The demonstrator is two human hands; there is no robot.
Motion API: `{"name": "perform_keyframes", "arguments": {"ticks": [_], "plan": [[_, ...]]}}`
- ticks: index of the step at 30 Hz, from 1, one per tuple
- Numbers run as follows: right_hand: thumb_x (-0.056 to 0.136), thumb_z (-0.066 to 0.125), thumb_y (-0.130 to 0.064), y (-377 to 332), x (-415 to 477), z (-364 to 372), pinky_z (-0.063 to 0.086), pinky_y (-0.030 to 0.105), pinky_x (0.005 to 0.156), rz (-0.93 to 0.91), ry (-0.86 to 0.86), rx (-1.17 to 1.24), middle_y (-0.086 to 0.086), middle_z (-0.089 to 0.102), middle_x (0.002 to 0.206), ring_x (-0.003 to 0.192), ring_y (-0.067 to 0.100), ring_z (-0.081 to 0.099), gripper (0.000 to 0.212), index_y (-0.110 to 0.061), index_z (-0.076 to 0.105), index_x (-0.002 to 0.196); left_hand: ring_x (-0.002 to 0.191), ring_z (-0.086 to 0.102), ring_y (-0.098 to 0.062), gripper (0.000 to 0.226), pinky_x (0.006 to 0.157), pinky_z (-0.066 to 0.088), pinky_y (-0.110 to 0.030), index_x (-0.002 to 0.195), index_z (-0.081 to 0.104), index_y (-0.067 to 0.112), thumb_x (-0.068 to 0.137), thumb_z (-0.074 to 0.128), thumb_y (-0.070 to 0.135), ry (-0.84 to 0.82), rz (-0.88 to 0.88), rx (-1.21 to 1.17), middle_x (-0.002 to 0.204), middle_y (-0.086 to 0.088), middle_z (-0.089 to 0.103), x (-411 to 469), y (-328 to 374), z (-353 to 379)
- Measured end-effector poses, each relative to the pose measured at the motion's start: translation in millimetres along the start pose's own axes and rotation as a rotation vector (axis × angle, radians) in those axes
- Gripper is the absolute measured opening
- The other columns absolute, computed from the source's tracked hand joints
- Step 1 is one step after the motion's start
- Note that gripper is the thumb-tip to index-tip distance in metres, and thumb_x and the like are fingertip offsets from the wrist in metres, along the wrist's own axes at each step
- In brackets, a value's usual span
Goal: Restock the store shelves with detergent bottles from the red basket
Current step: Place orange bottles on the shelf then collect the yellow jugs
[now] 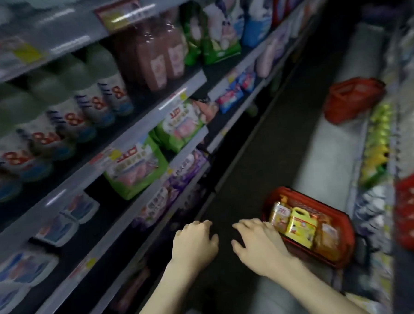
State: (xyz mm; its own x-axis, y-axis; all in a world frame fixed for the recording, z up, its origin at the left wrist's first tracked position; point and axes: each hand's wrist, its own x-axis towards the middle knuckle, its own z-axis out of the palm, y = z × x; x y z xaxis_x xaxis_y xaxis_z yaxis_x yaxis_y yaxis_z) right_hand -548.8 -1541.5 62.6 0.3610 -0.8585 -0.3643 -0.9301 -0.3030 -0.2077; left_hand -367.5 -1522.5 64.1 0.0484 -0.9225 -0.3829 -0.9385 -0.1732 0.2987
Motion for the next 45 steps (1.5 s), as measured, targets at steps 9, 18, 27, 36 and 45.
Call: {"name": "perform_keyframes", "arguments": {"ticks": [9, 18, 27, 36, 45], "plan": [[0.105, 0.045, -0.052, 51, -3, 34, 0.035, 0.038, 0.121, 0.341, -0.046, 0.122, -0.006, 0.05, 0.159, 0.146, 0.017, 0.045, 0.057, -0.03, 0.045, 0.158, 0.124, 0.063, -0.029, 0.043, 0.103, 0.051, -0.043, 0.137, 0.062, 0.023, 0.102, 0.05, 0.044, -0.219, 0.274, 0.154, 0.132, -0.004, 0.067, 64, 47, 39], [0.102, 0.045, -0.05, 139, 2, 64, 0.041, 0.039, 0.114, 0.526, -0.124, 0.24, -0.004, 0.059, 0.148, 0.138, 0.021, 0.052, 0.055, -0.03, 0.05, 0.152, 0.116, 0.067, -0.03, 0.034, 0.099, 0.053, -0.043, 0.122, 0.067, 0.025, 0.098, 0.052, 0.044, -0.406, 0.381, 0.256, 0.12, -0.003, 0.072, 126, 127, 92], [0.102, 0.047, -0.048, 253, 53, 60, 0.042, 0.037, 0.111, 0.544, -0.147, 0.367, 0.0, 0.057, 0.149, 0.138, 0.024, 0.051, 0.053, -0.024, 0.05, 0.149, 0.121, 0.064, -0.031, 0.037, 0.104, 0.048, -0.047, 0.13, 0.062, 0.023, 0.1, 0.05, 0.04, -0.517, 0.349, 0.337, 0.129, -0.007, 0.068, 211, 235, 120], [0.1, 0.047, -0.046, 325, 104, 57, 0.041, 0.043, 0.107, 0.511, -0.231, 0.323, 0.002, 0.059, 0.144, 0.134, 0.027, 0.052, 0.052, -0.021, 0.053, 0.145, 0.12, 0.064, -0.034, 0.033, 0.099, 0.05, -0.045, 0.126, 0.061, 0.019, 0.099, 0.05, 0.036, -0.575, 0.297, 0.402, 0.127, -0.009, 0.067, 286, 277, 144], [0.099, 0.047, -0.04, 371, 180, 72, 0.043, 0.041, 0.108, 0.608, -0.275, 0.342, 0.004, 0.062, 0.141, 0.132, 0.027, 0.055, 0.053, -0.019, 0.052, 0.148, 0.115, 0.064, -0.032, 0.034, 0.101, 0.051, -0.048, 0.127, 0.06, 0.022, 0.1, 0.05, 0.041, -0.616, 0.37, 0.42, 0.122, -0.007, 0.067, 404, 279, 168]]}}
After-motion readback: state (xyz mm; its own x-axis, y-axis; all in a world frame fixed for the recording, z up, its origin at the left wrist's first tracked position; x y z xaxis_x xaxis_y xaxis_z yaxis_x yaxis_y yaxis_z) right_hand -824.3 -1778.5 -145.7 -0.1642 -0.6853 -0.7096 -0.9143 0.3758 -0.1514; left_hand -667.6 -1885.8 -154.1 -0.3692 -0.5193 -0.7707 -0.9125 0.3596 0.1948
